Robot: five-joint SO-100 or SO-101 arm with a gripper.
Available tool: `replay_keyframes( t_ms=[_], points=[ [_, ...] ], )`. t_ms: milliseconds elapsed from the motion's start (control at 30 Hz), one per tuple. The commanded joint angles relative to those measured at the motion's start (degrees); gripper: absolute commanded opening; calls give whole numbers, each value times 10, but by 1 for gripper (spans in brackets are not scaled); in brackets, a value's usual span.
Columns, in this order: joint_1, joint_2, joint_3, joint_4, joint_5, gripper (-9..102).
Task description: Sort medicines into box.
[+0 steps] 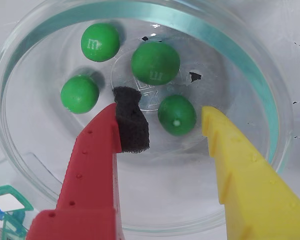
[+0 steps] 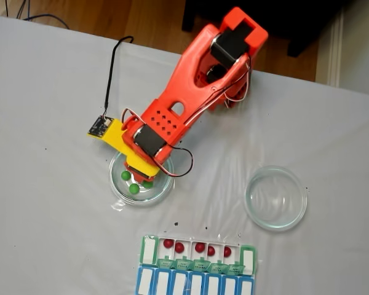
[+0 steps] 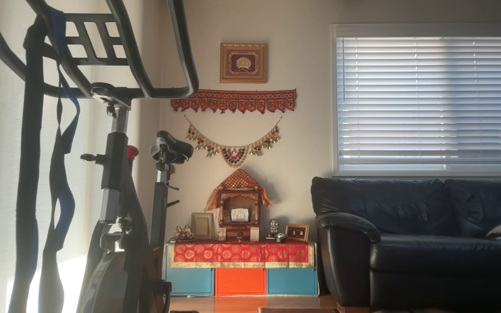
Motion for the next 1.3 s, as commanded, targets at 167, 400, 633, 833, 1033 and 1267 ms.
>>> replay_keyframes(
  t_ms=[167, 400, 633, 833, 1033, 1267],
  points=[
    [-25, -17, 4, 8, -18, 20],
    [-38, -23, -1, 20, -26, 20],
    [-41, -47, -22, 39, -30, 21],
    [-40, -79, -52, 54, -23, 19],
    [-40, -92, -62, 62, -22, 16],
    [-40, -99, -69, 67, -23, 16]
  ],
)
